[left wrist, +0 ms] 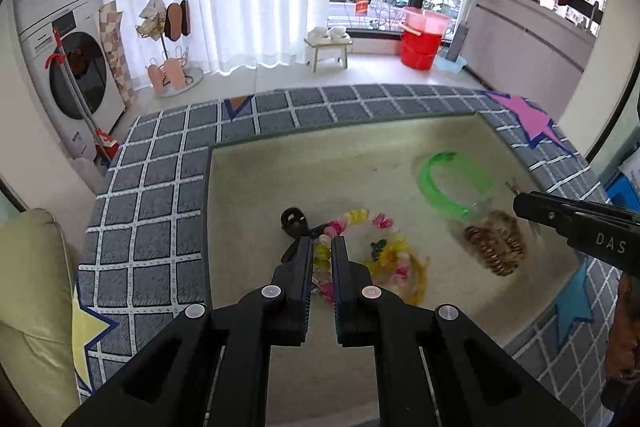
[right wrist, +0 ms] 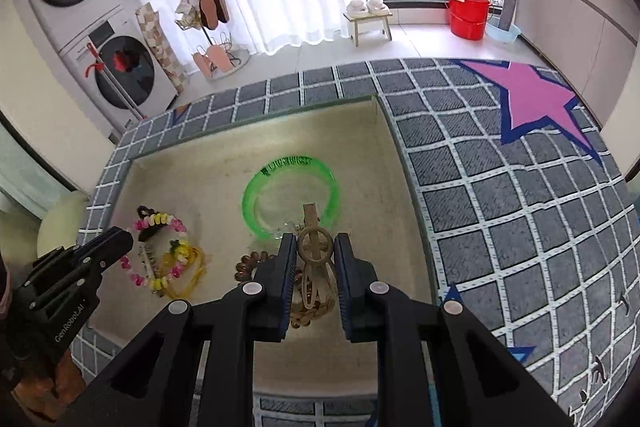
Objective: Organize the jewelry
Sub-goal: 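Open the right tool over the tray while the left tool releases the beaded bracelet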
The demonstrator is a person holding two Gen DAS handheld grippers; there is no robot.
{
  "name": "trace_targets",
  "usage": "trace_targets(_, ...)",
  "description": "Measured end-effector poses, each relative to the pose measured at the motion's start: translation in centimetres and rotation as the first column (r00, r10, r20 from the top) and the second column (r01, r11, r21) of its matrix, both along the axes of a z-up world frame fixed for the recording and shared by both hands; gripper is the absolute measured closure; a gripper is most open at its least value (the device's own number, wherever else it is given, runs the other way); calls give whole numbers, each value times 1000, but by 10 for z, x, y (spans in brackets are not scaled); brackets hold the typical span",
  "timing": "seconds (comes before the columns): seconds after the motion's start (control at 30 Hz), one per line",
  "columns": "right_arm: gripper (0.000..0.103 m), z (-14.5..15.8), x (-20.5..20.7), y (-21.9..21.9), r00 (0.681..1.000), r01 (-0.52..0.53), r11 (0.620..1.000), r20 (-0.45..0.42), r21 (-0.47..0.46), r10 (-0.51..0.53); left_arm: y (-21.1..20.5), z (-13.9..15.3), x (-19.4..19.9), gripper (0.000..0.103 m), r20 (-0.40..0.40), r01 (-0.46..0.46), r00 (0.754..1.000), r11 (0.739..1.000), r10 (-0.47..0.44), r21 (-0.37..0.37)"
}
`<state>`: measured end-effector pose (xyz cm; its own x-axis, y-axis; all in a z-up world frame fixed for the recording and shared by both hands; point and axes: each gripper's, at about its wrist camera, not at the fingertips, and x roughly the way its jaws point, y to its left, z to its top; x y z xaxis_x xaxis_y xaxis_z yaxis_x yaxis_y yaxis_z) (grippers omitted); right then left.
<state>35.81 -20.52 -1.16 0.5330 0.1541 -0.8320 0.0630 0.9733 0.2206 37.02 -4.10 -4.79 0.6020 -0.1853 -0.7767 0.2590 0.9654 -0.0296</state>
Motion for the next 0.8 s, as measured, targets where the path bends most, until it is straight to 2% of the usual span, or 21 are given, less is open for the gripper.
trace_targets(0.27, 82, -18, 3, 2, 1000, -8, 1000, -25, -7, 7, -9, -12, 0, 79, -10, -1, 1000, 997, 2, 75)
trace_targets(0.47, 80, -20, 7, 2, 1000, -12, 1000, -26, 0, 12, -14, -13, -1, 79, -4, 3, 1000, 995, -3, 98)
trace_targets(0.57, 60, -19, 8, 1, 1000, -14, 1000, -22, 23, 14, -15, -11, -4, 79, -1, 9, 1000, 995, -9, 101)
trace_targets(0.63, 56, -17, 7, 2, 1000, -16, 1000, -15, 18, 16, -17, -10, -5, 79, 3, 9, 1000, 995, -10, 100)
trace_targets(0.77, 37, -10, 3, 1, 1000, 1, 999, 14, 38, -1, -18, -8, -7, 79, 8, 4, 1000, 994, -5, 108)
trace_targets(0.8, 36, -8, 2, 0, 1000, 6, 999, 20, 48, -7, -18, -7, -8, 79, 9, 2, 1000, 994, -3, 110)
